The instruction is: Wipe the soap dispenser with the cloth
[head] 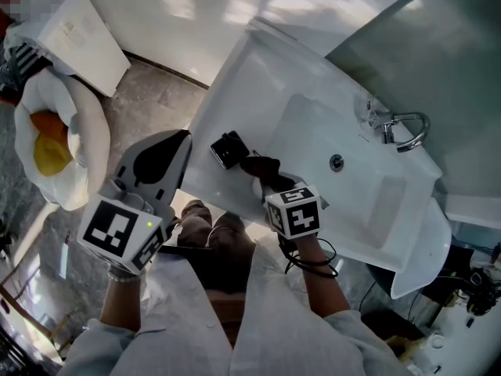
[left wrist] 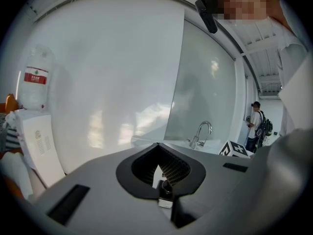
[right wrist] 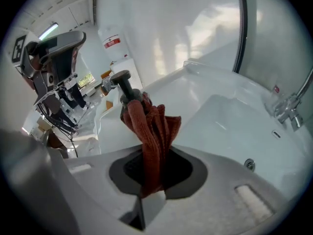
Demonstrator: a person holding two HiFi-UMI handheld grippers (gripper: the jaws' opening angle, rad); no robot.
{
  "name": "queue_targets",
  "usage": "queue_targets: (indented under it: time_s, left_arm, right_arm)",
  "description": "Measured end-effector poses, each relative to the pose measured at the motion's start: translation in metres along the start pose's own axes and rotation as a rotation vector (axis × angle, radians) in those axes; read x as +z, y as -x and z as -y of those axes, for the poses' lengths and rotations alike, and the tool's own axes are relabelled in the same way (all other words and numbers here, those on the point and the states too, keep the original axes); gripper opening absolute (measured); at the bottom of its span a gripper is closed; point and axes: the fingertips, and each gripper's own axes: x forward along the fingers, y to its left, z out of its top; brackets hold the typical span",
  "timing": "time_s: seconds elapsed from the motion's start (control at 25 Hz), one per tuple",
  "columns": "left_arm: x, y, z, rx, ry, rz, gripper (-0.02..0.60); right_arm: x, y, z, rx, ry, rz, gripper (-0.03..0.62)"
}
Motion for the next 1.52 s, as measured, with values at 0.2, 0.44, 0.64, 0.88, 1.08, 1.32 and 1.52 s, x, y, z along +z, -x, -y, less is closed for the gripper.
queue_targets:
  time_s: [0.2,0.44,0.64,0.88,1.08,1.32,1.52]
  left_arm:
    - [0.004,-0.003,0.005,0.0,-0.004,0.007,0.005]
    - [0.009,-0.005,0.012,0.01,-0.004,0.009,0.005]
    - [0.009,-0.004,0.017,-0.004,-0.02,0.023,0.005]
    - [0.008,-0.002,0.019,0.005,-0.02,0.024,0.005]
    - [0.007,-0.002,0.02,0.006,-0.019,0.025,0.005]
    - [0.007,-0.002,0.021,0.007,-0.018,0.018,0.005]
    - [0.005,-0.003,0.021,0.001,-0.023,0.017,0.005]
  right_arm:
    - [0.037,0.035,0.018,-0.062,0.06,0.137,0.055]
    - [0.097,0.071,-0.005,-0.054,0.195,0.319,0.055]
    - [0.128,0.079,-0.038,-0.001,0.323,0.419,0.055]
    - [0.123,0.058,-0.047,0.014,0.391,0.395,0.055]
    - [0.103,0.04,-0.046,0.014,0.414,0.344,0.055]
    - [0.071,0.022,-0.04,-0.011,0.453,0.252,0.055]
    - [0.052,0.004,-0.046,0.008,0.463,0.197,0.055]
